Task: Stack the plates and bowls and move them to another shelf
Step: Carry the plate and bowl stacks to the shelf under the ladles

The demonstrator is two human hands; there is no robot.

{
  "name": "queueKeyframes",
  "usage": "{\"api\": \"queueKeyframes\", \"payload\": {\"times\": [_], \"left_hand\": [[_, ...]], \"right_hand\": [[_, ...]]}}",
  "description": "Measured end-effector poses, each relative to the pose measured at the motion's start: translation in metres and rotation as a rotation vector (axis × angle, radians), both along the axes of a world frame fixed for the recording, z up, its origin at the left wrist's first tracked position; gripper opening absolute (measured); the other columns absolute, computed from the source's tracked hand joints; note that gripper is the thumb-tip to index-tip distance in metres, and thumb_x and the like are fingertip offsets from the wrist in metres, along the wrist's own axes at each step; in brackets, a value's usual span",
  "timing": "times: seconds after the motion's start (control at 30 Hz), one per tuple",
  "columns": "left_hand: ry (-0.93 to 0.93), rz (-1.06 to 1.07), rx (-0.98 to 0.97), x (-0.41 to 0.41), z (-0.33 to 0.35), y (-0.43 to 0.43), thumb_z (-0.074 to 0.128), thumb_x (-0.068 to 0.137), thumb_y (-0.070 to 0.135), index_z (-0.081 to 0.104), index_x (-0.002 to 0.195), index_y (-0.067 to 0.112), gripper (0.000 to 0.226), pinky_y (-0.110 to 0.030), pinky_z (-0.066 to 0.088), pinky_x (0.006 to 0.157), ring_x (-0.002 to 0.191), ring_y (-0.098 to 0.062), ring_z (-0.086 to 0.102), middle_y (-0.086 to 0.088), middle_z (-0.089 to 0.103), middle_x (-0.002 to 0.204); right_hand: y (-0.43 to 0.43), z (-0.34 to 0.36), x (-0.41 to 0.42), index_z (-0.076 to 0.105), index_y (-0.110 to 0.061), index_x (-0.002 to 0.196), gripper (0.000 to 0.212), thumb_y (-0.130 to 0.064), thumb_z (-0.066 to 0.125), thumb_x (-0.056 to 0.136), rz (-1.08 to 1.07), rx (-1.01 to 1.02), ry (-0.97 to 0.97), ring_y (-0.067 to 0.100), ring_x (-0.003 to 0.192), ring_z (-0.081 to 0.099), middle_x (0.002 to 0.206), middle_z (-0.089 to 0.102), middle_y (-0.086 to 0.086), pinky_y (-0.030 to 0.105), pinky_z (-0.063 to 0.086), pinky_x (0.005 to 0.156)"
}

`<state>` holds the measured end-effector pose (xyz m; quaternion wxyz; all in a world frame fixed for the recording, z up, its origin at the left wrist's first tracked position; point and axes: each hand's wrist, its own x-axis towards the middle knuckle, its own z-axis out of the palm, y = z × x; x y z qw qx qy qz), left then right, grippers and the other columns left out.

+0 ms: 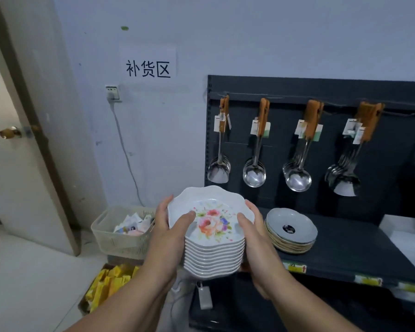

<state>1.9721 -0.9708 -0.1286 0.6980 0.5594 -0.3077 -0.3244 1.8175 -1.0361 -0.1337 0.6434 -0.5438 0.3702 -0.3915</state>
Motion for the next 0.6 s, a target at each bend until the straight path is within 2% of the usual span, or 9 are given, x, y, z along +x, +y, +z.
{"api": "queueKeyframes", "payload": {"times": [0.1, 0.2, 0.27, 0.33, 0.47, 0.6], "left_hand": [[0.030, -0.071, 0.006, 0.026, -0.001, -0.033, 0.066, 0.083, 0.031, 0.043, 0.125, 0.052, 0.052, -0.051, 0.051, 0.093, 0.110, -0.026, 0.062, 0.005, 0.053, 0.130], [0.065, -0.142, 0.014, 0.038, -0.002, -0.065, 0.068, 0.078, 0.034, 0.046, 0.117, 0.057, 0.049, -0.052, 0.052, 0.091, 0.106, -0.028, 0.065, 0.005, 0.057, 0.128], [0.070, -0.144, 0.021, 0.042, -0.004, -0.085, 0.067, 0.081, 0.033, 0.048, 0.113, 0.058, 0.045, -0.052, 0.052, 0.091, 0.104, -0.027, 0.066, 0.009, 0.059, 0.123], [0.047, -0.135, 0.037, 0.042, -0.006, -0.105, 0.064, 0.085, 0.032, 0.045, 0.119, 0.055, 0.046, -0.051, 0.052, 0.092, 0.103, -0.024, 0.066, 0.016, 0.059, 0.116], [0.064, -0.145, 0.057, 0.032, -0.009, -0.142, 0.060, 0.089, 0.029, 0.040, 0.129, 0.049, 0.049, -0.048, 0.053, 0.092, 0.102, -0.023, 0.065, 0.019, 0.056, 0.114], [0.101, -0.155, 0.092, 0.017, -0.015, -0.179, 0.059, 0.091, 0.029, 0.041, 0.124, 0.053, 0.044, -0.048, 0.056, 0.086, 0.100, -0.025, 0.066, 0.020, 0.054, 0.110]], "right_hand": [[-0.024, -0.001, 0.022, 0.046, -0.067, 0.117, 0.029, -0.047, 0.047, 0.096, -0.065, -0.011, 0.012, 0.015, 0.105, 0.069, 0.117, 0.069, -0.014, 0.049, 0.055, 0.092], [-0.050, -0.003, 0.034, 0.044, -0.069, 0.115, 0.028, -0.049, 0.046, 0.095, -0.107, -0.020, 0.035, 0.016, 0.105, 0.069, 0.117, 0.070, -0.013, 0.047, 0.057, 0.089], [-0.066, -0.005, 0.037, 0.043, -0.070, 0.116, 0.029, -0.052, 0.046, 0.093, -0.129, -0.022, 0.056, 0.017, 0.105, 0.069, 0.117, 0.069, -0.013, 0.047, 0.058, 0.086], [-0.084, -0.008, 0.037, 0.041, -0.069, 0.119, 0.033, -0.056, 0.047, 0.089, -0.151, -0.036, 0.070, 0.016, 0.107, 0.067, 0.119, 0.068, -0.014, 0.048, 0.054, 0.093], [-0.123, -0.015, 0.030, 0.043, -0.063, 0.124, 0.031, -0.045, 0.045, 0.098, -0.159, 0.020, 0.035, 0.014, 0.106, 0.067, 0.120, 0.066, -0.012, 0.043, 0.055, 0.092], [-0.163, -0.024, 0.017, 0.040, -0.066, 0.125, 0.033, -0.048, 0.045, 0.098, -0.164, 0.097, 0.053, 0.018, 0.106, 0.067, 0.120, 0.065, -0.012, 0.049, 0.054, 0.094]]}}
